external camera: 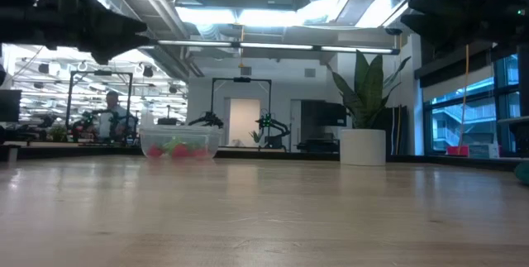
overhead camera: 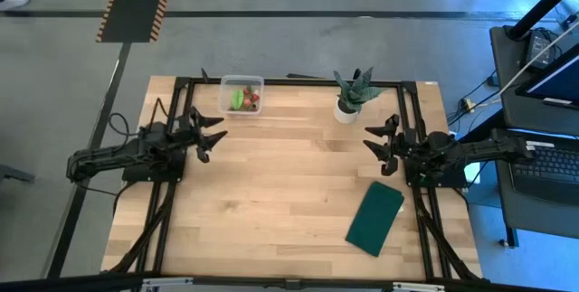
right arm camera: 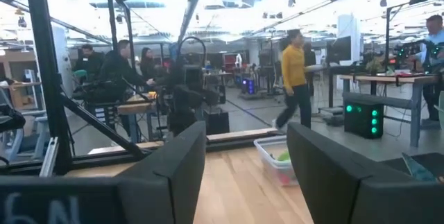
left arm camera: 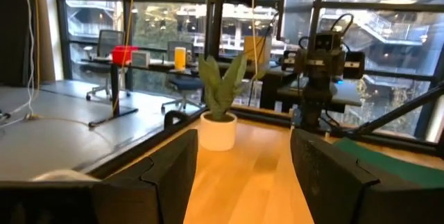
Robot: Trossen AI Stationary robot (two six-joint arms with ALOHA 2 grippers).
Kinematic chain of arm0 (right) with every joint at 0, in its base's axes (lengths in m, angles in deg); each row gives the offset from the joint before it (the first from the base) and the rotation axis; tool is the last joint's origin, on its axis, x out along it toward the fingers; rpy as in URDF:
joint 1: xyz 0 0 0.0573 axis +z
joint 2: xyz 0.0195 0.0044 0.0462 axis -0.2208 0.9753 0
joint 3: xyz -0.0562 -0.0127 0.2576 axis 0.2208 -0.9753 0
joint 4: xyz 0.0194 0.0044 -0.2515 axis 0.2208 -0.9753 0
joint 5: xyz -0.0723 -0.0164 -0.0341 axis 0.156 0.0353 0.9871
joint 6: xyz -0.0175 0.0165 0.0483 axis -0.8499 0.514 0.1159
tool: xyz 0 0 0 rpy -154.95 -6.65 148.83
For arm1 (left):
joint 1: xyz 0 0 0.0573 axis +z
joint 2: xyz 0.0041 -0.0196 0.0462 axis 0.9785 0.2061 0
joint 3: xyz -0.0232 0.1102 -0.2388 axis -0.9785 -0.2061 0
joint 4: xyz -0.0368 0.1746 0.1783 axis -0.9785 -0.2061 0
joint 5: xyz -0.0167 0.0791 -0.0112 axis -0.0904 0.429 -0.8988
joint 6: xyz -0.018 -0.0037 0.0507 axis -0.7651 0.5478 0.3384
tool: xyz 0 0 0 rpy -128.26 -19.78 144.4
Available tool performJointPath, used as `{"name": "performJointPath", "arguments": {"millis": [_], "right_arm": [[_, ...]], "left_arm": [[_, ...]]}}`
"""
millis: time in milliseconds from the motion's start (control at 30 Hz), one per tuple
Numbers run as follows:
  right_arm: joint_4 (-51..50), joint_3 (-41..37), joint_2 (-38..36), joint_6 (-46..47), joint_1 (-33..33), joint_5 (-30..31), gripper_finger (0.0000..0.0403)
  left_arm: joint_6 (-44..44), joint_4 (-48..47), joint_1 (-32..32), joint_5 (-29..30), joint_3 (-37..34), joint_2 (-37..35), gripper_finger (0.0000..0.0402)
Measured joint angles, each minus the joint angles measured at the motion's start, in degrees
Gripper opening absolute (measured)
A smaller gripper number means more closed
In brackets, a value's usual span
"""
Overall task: Pick and placing Produce into tupperware
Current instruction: Return to Home Position
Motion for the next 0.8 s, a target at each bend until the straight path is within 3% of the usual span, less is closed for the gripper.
{"name": "performJointPath", "arguments": {"millis": [400,633,800], "right_arm": [[-1.4,0.1,0.0,0.7,0.0,0.4,0.0204],[-1.9,0.1,-0.4,-3.1,0.0,12.1,0.0204],[-4.1,0.2,-4.9,-4.7,0.0,12.1,0.0204]], "left_arm": [[0.9,-1.6,0.0,2.6,-1.6,0.0,0.0224],[1.1,-1.6,0.0,2.6,-1.6,0.0,0.0224],[1.1,-1.5,0.0,2.6,-1.6,0.0,0.0224]]}}
